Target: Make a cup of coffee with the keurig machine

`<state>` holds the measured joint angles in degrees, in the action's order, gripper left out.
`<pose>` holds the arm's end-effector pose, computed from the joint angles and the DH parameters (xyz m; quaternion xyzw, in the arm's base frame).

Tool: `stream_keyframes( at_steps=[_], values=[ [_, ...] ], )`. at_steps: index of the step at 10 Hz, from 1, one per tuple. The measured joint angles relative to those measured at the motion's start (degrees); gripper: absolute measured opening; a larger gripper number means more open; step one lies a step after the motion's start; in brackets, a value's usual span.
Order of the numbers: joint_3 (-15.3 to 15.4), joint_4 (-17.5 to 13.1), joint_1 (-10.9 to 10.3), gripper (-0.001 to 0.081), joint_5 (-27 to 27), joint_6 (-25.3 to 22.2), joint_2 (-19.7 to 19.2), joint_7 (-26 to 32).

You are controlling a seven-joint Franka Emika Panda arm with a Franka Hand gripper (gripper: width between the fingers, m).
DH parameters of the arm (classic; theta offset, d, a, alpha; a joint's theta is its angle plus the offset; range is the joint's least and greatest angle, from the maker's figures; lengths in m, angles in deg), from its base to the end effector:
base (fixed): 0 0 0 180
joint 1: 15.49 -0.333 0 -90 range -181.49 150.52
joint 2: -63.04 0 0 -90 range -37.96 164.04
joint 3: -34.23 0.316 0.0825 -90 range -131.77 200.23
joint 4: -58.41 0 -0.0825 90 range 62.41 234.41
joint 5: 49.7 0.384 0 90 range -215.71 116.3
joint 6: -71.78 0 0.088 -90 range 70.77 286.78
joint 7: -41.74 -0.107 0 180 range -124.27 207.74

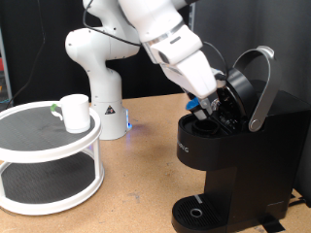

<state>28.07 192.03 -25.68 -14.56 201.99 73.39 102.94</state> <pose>0.4914 0.0481 0.4250 -0.8969 -0.3598 -0.1686 0.1940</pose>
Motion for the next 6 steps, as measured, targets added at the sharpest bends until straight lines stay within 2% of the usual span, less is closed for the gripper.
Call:
stream_keyframes(
  at_steps=[3, 6],
  values=[
    [1.8, 0.3, -0.3, 0.0448, -0.4, 1.5, -0.8, 0.0],
    [2.4, 0.3, -0.3, 0.0448, -3.5, 1.9, -1.5, -0.5]
  ],
)
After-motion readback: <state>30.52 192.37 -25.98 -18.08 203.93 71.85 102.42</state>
